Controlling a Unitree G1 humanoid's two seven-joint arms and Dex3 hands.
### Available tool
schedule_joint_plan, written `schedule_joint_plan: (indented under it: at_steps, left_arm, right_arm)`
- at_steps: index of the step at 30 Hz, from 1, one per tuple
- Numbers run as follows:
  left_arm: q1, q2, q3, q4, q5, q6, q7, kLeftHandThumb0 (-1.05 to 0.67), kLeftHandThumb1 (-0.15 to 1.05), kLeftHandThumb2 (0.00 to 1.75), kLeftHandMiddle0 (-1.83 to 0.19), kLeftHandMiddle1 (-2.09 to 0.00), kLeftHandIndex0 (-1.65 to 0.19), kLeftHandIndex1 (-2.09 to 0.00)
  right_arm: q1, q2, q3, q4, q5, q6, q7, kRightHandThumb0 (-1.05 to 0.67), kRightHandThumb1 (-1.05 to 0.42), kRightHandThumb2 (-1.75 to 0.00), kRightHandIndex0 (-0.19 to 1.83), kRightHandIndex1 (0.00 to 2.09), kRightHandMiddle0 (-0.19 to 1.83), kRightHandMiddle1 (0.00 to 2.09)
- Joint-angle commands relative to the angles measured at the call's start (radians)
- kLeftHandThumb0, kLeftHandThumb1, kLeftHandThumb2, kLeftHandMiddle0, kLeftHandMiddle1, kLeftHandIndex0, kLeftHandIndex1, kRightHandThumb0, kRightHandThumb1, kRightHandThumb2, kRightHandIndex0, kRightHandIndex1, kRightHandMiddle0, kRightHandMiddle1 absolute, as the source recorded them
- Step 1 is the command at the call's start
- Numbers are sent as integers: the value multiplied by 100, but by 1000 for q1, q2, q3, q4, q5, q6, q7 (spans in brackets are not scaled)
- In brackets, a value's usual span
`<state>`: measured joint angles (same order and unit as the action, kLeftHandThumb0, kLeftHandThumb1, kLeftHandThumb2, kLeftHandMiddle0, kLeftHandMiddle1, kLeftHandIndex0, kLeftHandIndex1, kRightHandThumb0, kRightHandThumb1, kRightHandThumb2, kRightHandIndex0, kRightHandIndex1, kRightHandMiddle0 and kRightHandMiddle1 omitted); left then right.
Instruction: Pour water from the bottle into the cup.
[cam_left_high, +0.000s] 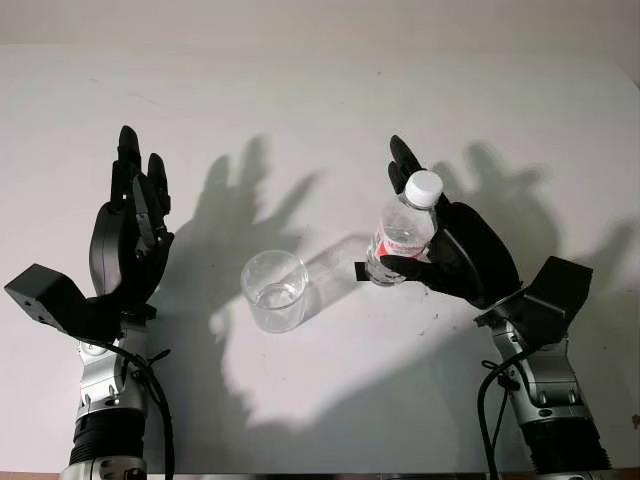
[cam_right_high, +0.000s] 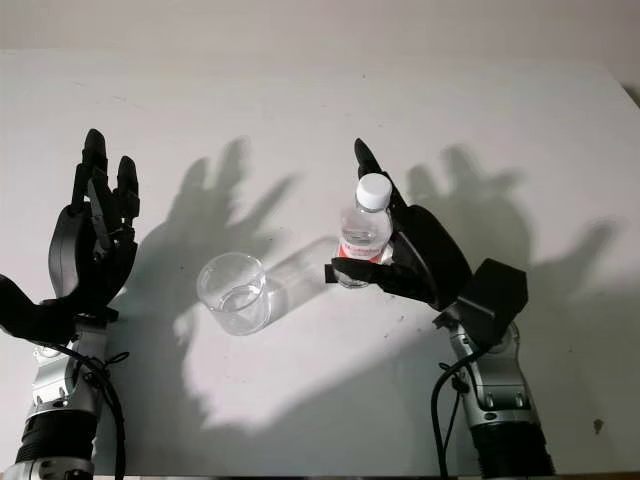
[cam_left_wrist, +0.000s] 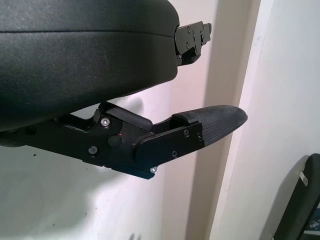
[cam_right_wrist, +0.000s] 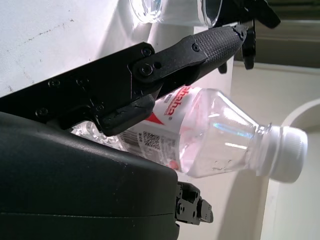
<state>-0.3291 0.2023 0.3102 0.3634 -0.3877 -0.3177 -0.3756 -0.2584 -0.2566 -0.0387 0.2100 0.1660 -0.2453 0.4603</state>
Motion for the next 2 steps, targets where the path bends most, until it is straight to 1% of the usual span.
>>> schedule_joint_plan:
  at_steps: [1, 2]
  left_arm:
    - [-3, -2, 2, 5, -5, -4, -7, -70, 105, 71, 19, 0, 19, 0]
    - [-3, -3, 2, 6, -4, -6, -7, -70, 105, 71, 19, 0, 19, 0]
  right_arm:
    - [6, 11, -5, 20, 5, -16, -3, -97, -97, -6, -19, 0, -19, 0]
    - [3, 13, -5, 29, 4, -21, -1, -97, -97, -6, -19, 0, -19, 0]
